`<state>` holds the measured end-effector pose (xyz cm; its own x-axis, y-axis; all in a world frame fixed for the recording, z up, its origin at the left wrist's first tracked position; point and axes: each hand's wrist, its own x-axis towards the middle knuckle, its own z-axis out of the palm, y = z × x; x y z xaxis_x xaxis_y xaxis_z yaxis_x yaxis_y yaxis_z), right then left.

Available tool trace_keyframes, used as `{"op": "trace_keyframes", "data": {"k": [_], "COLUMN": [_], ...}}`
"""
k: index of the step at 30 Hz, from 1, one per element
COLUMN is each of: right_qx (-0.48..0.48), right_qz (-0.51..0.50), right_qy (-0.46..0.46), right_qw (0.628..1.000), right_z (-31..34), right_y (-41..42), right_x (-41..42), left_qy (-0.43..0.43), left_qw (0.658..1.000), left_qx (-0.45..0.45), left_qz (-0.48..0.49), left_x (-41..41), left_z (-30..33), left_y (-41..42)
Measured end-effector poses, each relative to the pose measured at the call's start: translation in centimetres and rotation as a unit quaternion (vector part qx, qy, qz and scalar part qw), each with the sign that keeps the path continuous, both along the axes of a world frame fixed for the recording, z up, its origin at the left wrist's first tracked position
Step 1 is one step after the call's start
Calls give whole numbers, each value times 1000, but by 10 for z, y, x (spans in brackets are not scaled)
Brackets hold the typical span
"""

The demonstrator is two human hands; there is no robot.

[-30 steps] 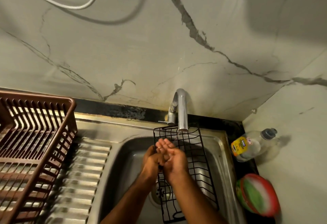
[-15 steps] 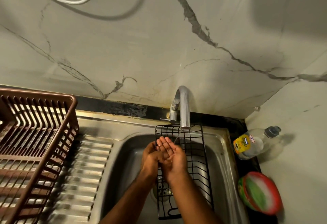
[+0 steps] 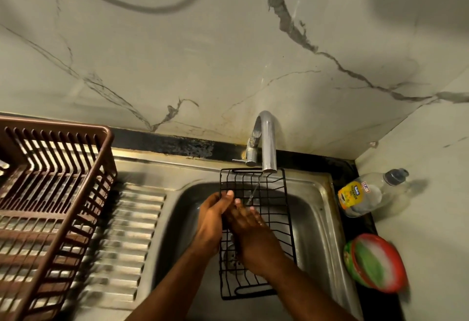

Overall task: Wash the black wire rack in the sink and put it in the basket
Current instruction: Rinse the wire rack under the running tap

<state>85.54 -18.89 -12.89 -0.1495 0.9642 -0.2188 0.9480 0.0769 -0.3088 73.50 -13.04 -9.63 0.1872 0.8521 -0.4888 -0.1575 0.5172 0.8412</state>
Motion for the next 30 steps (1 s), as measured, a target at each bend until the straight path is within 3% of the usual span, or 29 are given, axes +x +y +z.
{"op": "trace_keyframes", "data": {"k": [5, 9, 11, 13, 16, 18, 21, 23, 25, 27, 28, 30], "right_qx": [20, 14, 20, 23, -63, -135, -240, -277, -300, -276, -245, -237], "right_qz": [-210, -45, -50, -192, -439, -503, -481, -439, -374, -234, -137, 28], "right_qy": [-41, 135, 210, 316, 465, 491, 528, 505, 382, 130, -10, -165], "right_qw": [977, 990, 976, 929, 766, 698, 658, 689, 790, 923, 960, 957], "right_z": [9, 16, 21, 22, 24, 28, 35, 36, 32, 35, 41, 55], "right_y": [3, -8, -9, -8, -3, -5, -10, -8, 0, 7, 11, 17], "right_x": [-1, -16, -3, 7, 11, 6, -7, -10, -7, 3, 8, 11], "left_qy": [12, 29, 29, 22, 16, 18, 10, 10, 8, 6, 5, 5], "left_qw": [999, 998, 999, 998, 997, 997, 998, 998, 997, 997, 997, 998], "left_qx": [28, 47, 34, 34, 51, 48, 27, 25, 20, 15, 20, 24], "left_qz": [-18, -26, -28, -41, -59, -63, -62, -62, -70, -73, -71, -65], "left_x": [6, 3, -3, -6, -4, -1, 5, 7, 6, 3, 1, -2], "left_z": [-3, -9, -15, -18, -23, -24, -29, -31, -31, -27, -26, -23], "left_y": [4, 7, 5, 1, -4, -6, -13, -16, -16, -13, -9, -3]}}
